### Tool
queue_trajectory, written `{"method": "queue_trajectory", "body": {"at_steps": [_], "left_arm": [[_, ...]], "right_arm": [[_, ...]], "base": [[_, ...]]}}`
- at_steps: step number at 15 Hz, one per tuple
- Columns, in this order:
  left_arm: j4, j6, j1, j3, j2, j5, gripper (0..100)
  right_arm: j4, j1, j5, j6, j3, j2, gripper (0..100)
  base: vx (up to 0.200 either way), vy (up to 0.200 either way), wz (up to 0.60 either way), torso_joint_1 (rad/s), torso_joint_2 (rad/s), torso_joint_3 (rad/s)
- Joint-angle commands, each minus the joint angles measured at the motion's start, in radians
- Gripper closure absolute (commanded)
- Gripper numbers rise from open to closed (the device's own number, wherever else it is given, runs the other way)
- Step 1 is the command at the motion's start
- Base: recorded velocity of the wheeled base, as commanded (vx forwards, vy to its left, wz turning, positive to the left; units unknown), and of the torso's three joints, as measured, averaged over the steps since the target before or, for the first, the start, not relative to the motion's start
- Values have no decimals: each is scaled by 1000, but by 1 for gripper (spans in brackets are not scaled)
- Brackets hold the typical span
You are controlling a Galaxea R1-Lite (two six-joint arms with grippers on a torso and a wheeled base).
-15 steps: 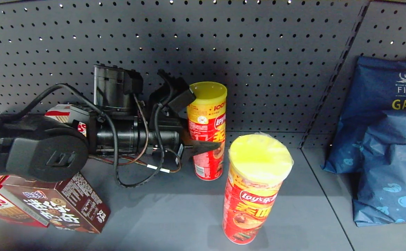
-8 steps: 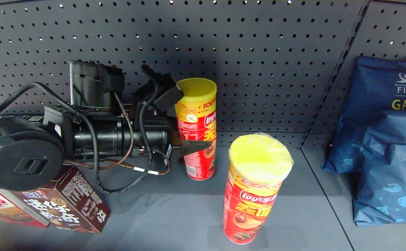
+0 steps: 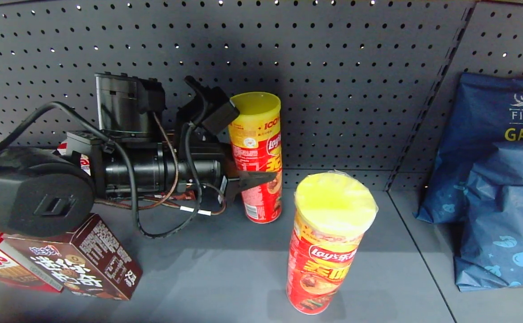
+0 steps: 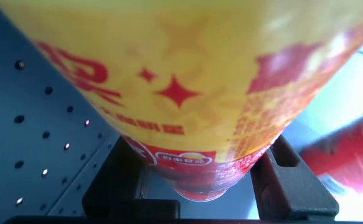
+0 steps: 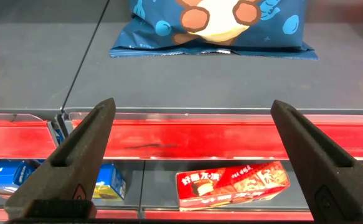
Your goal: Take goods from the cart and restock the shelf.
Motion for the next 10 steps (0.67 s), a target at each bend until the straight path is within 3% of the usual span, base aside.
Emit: {"method": "queue_trajectory", "body": {"at_steps": [1, 10], "left_arm": [[-22, -10, -5, -30, 53, -1, 100], [-29, -6, -24, -106, 148, -5, 100]], "right_arm": [[0, 0, 0, 0, 0, 2, 0], [0, 0, 0, 0, 0, 2, 0]], "base": [[0, 0, 0, 0, 0, 0], [0, 0, 0, 0, 0, 0]]}}
